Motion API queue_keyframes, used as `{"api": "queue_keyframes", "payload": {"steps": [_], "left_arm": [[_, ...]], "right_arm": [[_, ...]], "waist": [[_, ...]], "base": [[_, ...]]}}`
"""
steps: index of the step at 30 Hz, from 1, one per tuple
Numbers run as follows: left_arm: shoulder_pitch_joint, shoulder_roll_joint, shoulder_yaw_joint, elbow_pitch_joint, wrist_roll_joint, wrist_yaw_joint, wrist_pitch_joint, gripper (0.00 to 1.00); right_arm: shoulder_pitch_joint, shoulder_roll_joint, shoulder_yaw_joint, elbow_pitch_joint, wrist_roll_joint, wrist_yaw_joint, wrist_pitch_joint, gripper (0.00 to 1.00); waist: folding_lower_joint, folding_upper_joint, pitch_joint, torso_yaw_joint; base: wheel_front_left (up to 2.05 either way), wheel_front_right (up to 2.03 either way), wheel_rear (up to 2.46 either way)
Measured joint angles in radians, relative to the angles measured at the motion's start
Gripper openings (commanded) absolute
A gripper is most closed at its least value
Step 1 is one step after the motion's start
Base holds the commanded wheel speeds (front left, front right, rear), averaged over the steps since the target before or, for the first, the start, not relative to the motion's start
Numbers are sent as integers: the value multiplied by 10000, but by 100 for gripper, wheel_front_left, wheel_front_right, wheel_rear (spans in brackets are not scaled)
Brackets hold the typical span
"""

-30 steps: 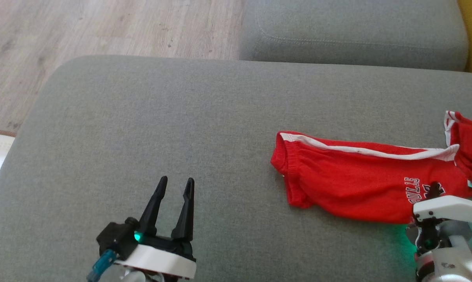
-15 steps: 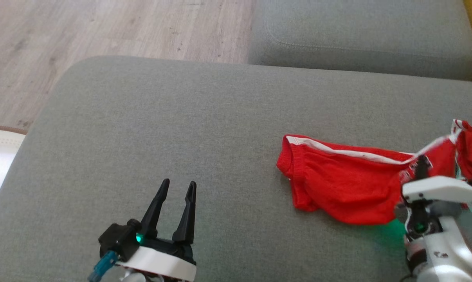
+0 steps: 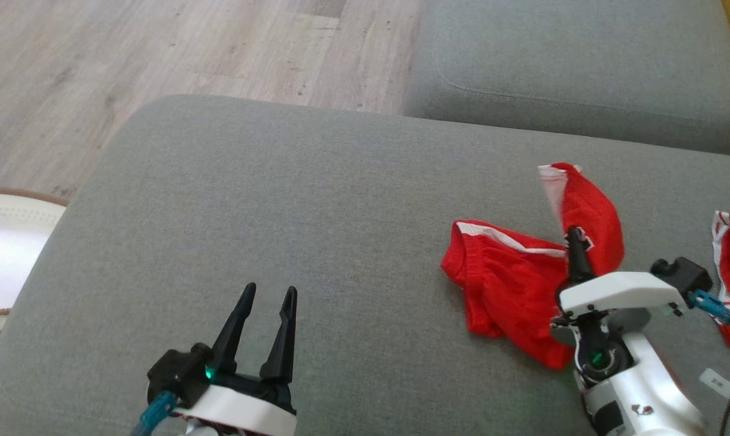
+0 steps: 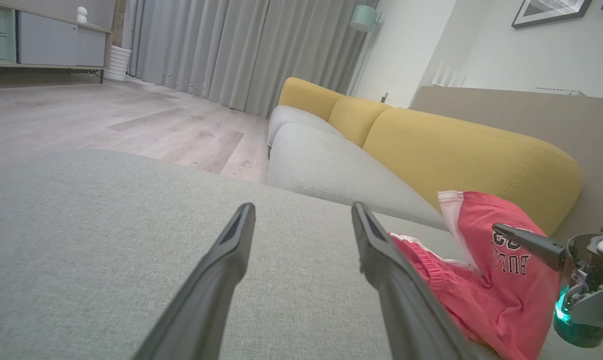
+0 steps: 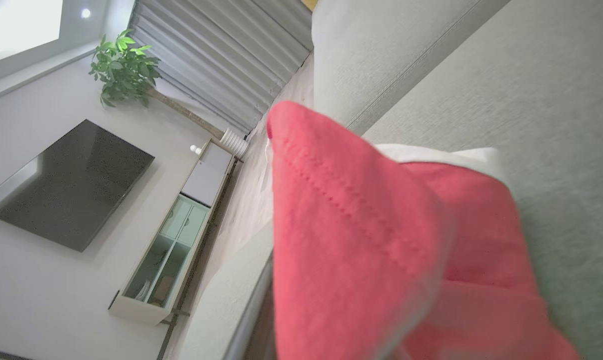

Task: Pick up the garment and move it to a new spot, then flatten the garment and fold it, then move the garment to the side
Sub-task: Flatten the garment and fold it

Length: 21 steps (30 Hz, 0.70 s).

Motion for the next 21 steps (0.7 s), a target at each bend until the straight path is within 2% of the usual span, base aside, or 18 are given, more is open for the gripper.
{"api": "queue_keyframes", "payload": {"steps": [14,15,16,17,21], "left_arm": [[194,98,-36,102,0,0,0,100],[194,104,-36,104,0,0,0,100],[194,107,-35,107,0,0,0,100],[194,100,-23,81,-48,0,0,100],[193,86,-12,-157,-349,0,0,100]], "right_arm": [[1,0,2090,127,750,0,-104,0],[1,0,2169,215,775,0,-104,37],[1,-10,2297,270,819,0,-50,86],[1,-12,2454,291,802,0,-2,100],[0,-15,3020,272,780,0,115,100]], "waist": [[1,0,-68,545],[1,0,-72,565],[0,0,-71,584],[1,0,-65,599],[1,0,-39,619]], "base": [[0,0,0],[0,0,0],[0,0,0],[0,0,0],[0,0,0]]}}
